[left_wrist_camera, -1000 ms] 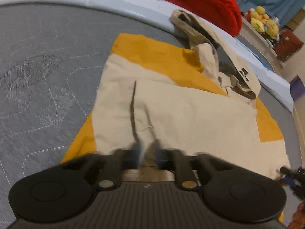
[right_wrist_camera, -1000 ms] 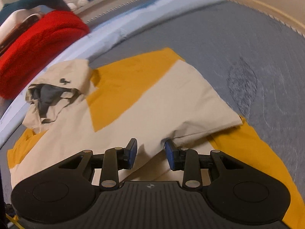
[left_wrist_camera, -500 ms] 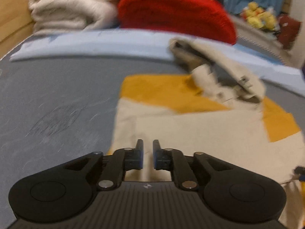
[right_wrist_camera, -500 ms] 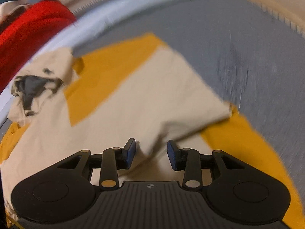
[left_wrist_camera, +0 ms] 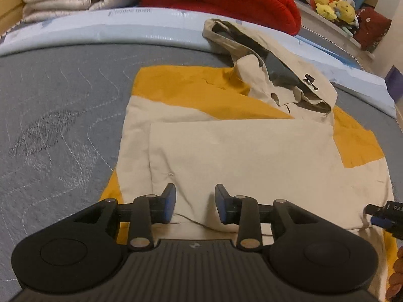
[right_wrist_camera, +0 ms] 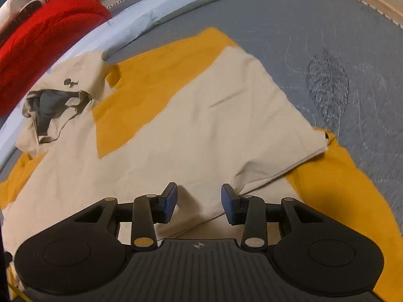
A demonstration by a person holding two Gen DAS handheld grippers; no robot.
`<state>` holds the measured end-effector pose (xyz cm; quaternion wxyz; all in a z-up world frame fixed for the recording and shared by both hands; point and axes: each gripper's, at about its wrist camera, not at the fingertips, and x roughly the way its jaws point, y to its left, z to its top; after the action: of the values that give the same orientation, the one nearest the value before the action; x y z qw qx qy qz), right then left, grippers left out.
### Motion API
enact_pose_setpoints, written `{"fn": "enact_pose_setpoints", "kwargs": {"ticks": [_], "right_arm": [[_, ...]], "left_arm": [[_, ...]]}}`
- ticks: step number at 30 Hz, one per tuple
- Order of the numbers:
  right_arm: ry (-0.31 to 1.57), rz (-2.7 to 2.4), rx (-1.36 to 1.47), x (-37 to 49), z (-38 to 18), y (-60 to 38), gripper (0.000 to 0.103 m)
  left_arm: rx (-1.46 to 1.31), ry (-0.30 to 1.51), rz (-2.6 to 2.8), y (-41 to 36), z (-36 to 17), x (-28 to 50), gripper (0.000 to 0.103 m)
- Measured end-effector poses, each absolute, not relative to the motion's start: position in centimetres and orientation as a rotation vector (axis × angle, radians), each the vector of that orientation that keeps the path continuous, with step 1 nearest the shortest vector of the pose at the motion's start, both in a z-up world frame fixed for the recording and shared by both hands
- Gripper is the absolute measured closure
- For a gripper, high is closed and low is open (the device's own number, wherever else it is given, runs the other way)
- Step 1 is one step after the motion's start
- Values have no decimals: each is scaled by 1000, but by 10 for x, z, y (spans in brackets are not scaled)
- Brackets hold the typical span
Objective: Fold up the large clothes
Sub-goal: 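Open the left tool and move it toward the hood, closing on it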
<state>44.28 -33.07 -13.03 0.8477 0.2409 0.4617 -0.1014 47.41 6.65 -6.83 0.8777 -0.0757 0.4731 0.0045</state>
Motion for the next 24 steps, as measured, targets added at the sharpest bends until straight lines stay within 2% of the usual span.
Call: {"fn": "enact_pose_setpoints", "kwargs": {"ticks": [2, 4, 6, 10, 12, 17, 24], "right_arm": [[948, -214, 472, 443, -121, -326, 63], [908, -205, 440, 438, -107, -321, 63], [847, -178, 411, 430, -92, -319, 62], [714, -117, 306, 415, -62, -310, 62], [662, -96, 270, 407, -50, -310, 62], [628, -119, 278, 397, -41, -331, 58], [648, -178, 375, 386, -45, -368, 58]], "left_arm": [[-157, 978, 15, 65, -65, 472, 65], [-159, 953, 14, 64, -58, 470, 60], [-149, 916, 16, 61, -48, 465, 51], [-116, 841, 0, 51, -32, 457, 43], [-106, 812, -14, 47, -26, 452, 34], [-74, 750, 3, 49, -18, 445, 18], [-1, 699, 86, 52, -24, 443, 17]]}}
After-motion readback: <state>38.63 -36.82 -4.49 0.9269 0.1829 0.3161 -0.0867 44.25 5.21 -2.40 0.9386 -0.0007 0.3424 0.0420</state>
